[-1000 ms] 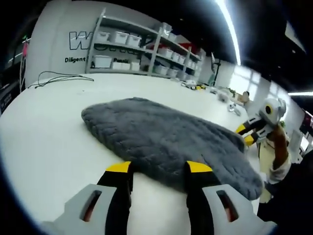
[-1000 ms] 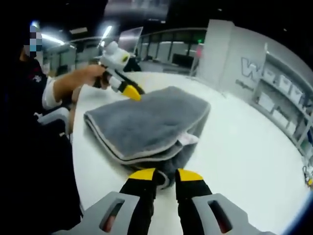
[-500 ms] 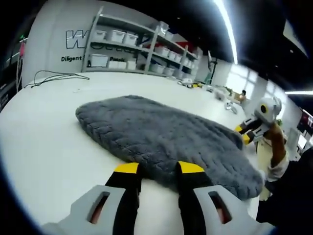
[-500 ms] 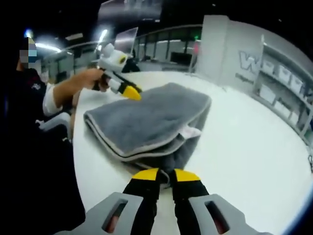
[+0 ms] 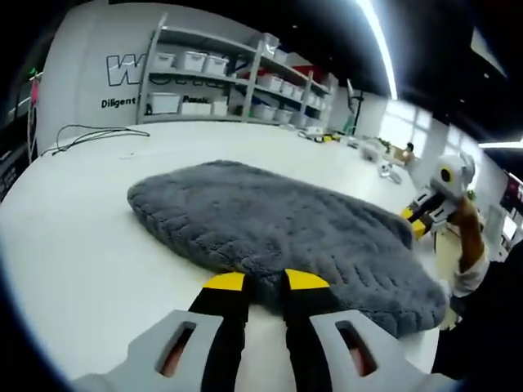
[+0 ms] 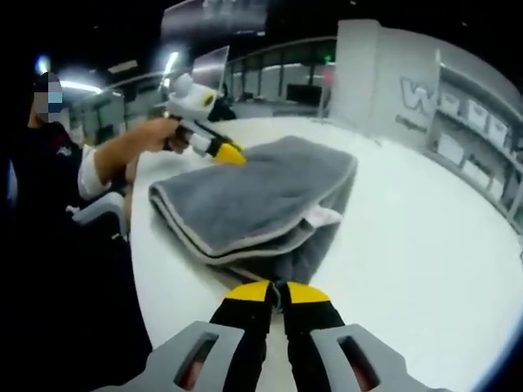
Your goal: Open the folded towel by lifting each exposed corner and separating the folded layers until the towel lies flat within the target outline without major curled edges
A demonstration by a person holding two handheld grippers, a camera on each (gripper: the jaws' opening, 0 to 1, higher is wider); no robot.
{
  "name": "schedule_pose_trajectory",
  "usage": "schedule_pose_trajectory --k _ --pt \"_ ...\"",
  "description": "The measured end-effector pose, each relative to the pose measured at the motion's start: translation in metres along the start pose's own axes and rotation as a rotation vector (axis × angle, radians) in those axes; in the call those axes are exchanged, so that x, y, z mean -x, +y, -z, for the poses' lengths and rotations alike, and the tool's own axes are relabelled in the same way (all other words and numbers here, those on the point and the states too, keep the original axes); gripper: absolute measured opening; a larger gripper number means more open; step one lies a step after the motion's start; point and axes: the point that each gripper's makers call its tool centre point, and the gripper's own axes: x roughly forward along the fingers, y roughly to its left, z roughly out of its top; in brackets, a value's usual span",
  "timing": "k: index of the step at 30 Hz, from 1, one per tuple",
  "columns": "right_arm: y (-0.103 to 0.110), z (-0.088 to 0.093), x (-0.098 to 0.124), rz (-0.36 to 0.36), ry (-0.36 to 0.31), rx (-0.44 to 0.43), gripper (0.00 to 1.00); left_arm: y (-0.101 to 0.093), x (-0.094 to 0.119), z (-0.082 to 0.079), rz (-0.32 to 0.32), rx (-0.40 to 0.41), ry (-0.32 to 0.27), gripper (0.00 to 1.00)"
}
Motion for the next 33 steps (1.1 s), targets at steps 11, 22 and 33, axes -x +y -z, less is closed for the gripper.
schedule_pose_trajectory --k 11,22,33 --pt "0.010 -0.001 0.002 -0.049 0.013 0.008 0.00 0.007 -0.005 -0.005 -0.020 -0.027 -0.008 0.08" --pt "0.016 -0.003 0.003 -0.078 0.014 0.013 0.00 0.013 -0.010 -0.010 -0.028 -0.023 -0.023 0.07" --pt "0.013 -0.008 0.000 -0.114 0.017 -0.009 0.00 0.019 -0.015 -0.015 -0.036 -0.032 -0.030 0.07"
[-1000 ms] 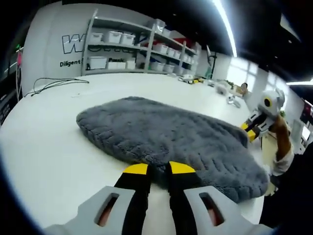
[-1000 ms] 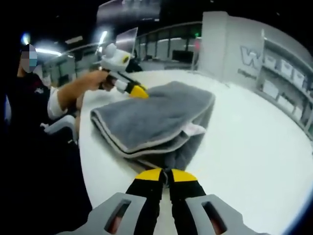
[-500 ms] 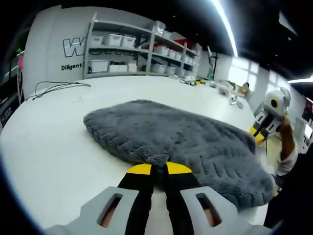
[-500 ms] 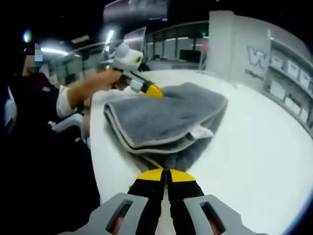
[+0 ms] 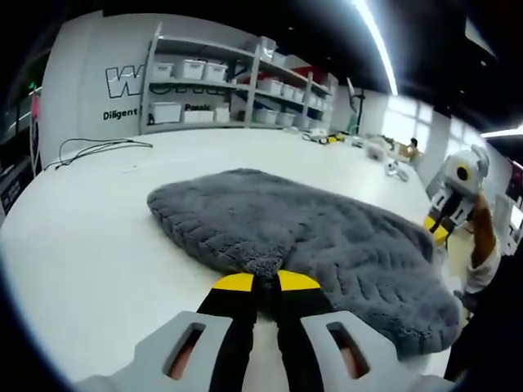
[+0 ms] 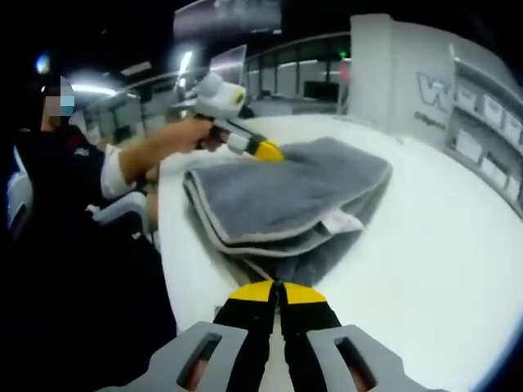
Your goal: Open the folded towel by lifting each exposed corner and separating the folded layers until the towel lies flat within the target outline without major curled edges
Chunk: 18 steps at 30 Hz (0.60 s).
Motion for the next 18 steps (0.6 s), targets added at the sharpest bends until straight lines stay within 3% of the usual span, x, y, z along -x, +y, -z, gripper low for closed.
schedule_pose_trajectory --k 18 --pt "0.020 -0.001 -0.008 -0.048 0.007 -0.027 0.00 0.014 -0.007 -0.012 -0.008 -0.026 -0.012 0.07"
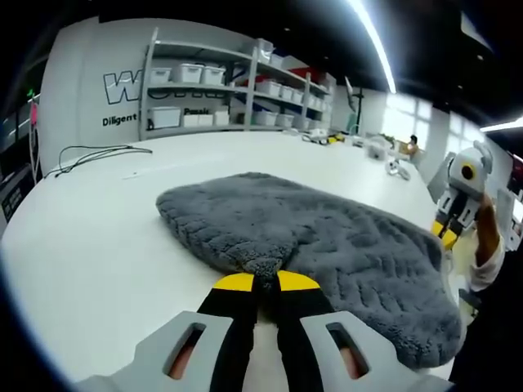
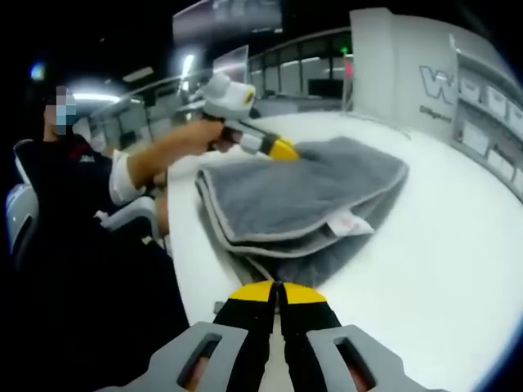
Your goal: Open the folded towel by lifting each exposed corner and separating the folded layers until the towel lies flat within the target outline without major curled edges
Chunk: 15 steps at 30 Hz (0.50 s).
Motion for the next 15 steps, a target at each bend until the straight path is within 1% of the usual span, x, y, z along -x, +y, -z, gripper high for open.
schedule_pose_trajectory --k 1,6,12,13,15 --pt "0.0008 0.0001 -0.0004 -0.001 0.001 -0.001 0.00 0.0072 -0.0011 -0.0025 0.000 0.001 0.002 0.07" --pt "0.0032 0.0004 -0.0001 -0.003 0.001 -0.009 0.00 0.0161 -0.0012 -0.0064 -0.003 -0.001 -0.001 0.07" --pt "0.0059 0.0004 -0.0003 -0.014 0.002 -0.019 0.00 0.0158 -0.0001 -0.0082 -0.007 -0.002 -0.005 0.07" --pt "0.0062 0.0005 -0.0007 -0.015 0.002 -0.019 0.00 0.0116 0.0009 -0.0068 -0.008 -0.007 -0.006 0.07" --pt "0.0062 0.0003 -0.0008 -0.019 0.001 -0.022 0.00 0.0103 0.0010 -0.0070 -0.011 -0.015 -0.010 0.07"
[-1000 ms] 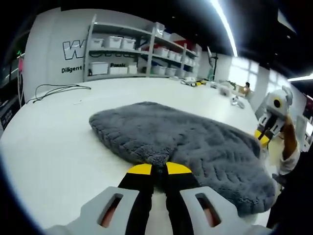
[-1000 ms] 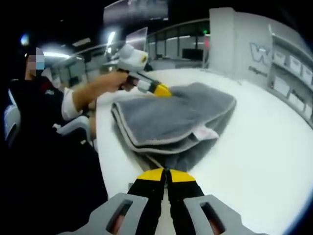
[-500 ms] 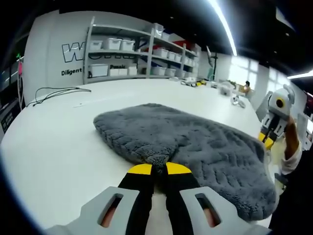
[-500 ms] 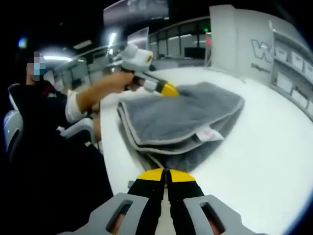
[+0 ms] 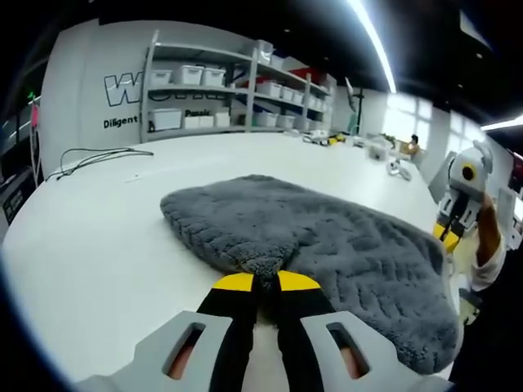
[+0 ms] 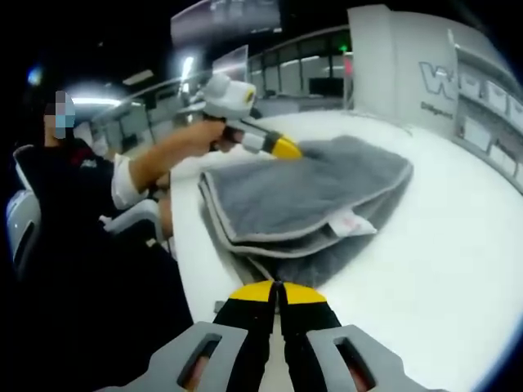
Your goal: Open the folded towel by lifting each exposed corner and separating the folded layers until the towel lies flat within the target outline without major curled edges
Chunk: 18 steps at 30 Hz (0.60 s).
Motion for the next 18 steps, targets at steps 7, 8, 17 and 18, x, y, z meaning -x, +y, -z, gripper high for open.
schedule_pose_trajectory --k 7,8,17,18 --pt "0.002 -0.001 -0.001 -0.007 0.003 0.008 0.00 -0.005 0.004 0.002 0.001 0.020 -0.011 0.08" --pt "0.004 -0.001 -0.001 -0.010 0.006 0.012 0.00 0.002 0.003 0.000 0.002 0.021 -0.011 0.08" --pt "0.011 0.000 -0.002 -0.031 0.017 0.050 0.00 -0.016 0.012 0.005 -0.008 0.000 -0.016 0.09" --pt "0.012 0.000 -0.002 -0.036 0.019 0.062 0.00 -0.018 0.015 0.003 -0.015 -0.030 -0.029 0.09"
